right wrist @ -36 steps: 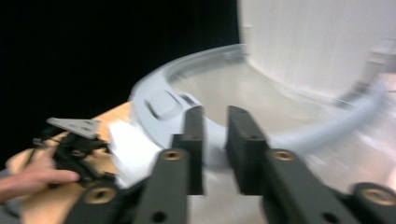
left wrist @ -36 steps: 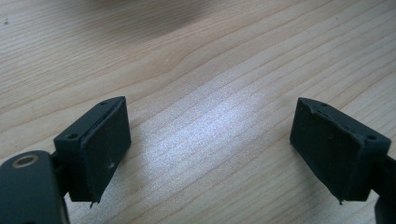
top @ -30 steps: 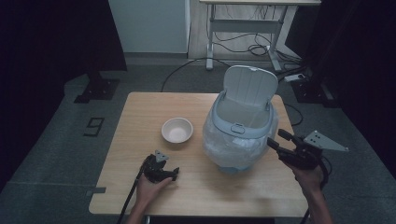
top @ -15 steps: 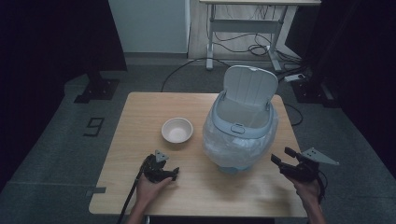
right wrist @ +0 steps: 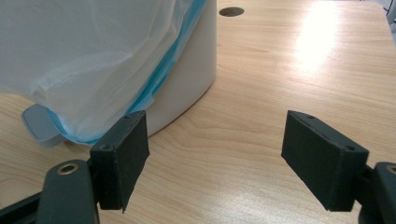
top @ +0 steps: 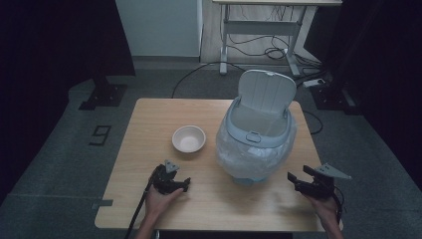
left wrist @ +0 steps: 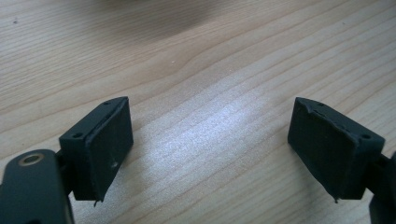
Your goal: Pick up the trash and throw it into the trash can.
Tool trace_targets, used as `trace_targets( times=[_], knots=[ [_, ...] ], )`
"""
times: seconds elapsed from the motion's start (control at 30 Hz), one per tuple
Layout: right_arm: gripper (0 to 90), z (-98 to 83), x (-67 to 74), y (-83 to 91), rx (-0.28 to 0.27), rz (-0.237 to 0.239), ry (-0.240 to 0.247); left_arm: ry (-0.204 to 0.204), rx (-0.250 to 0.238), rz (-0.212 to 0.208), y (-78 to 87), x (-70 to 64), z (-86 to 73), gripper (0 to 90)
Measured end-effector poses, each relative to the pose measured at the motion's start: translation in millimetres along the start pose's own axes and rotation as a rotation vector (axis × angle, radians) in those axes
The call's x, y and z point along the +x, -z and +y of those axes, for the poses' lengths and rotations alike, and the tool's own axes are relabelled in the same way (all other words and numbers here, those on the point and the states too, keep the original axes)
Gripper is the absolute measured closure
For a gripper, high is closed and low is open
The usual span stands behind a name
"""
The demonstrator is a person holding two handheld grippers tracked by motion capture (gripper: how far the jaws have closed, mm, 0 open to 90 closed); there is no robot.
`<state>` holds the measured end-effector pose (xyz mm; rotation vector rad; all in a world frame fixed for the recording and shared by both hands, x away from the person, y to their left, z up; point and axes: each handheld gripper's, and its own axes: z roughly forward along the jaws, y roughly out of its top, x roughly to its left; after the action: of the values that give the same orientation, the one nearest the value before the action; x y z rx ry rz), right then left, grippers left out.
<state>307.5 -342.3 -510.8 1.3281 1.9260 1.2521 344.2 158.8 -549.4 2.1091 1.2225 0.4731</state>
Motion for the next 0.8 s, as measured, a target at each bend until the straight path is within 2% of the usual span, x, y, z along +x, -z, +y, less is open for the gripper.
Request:
trace_targets(
  times=[0.2, 0.47, 0.63, 0.8],
  knots=[
    [22.5, -2.5, -0.3, -3.0, 0.013, -0.003, -0.003, 0.001, -0.015, 0.024, 5.7, 0.9, 0.6, 14.0],
    [23.9, -8.4, 0.9, -9.3, 0.050, -0.009, -0.014, 0.041, -0.083, 0.009, 20.5, 5.5, 5.7, 14.4],
    [24.0, -13.5, -1.9, -15.9, 0.091, -0.015, -0.020, 0.049, -0.090, 0.012, 24.7, 6.7, 9.5, 14.3],
    [24.3, -16.3, -4.5, -17.1, 0.103, -0.027, -0.026, 0.055, -0.095, 0.010, 27.2, 8.5, 10.5, 14.6]
  ],
)
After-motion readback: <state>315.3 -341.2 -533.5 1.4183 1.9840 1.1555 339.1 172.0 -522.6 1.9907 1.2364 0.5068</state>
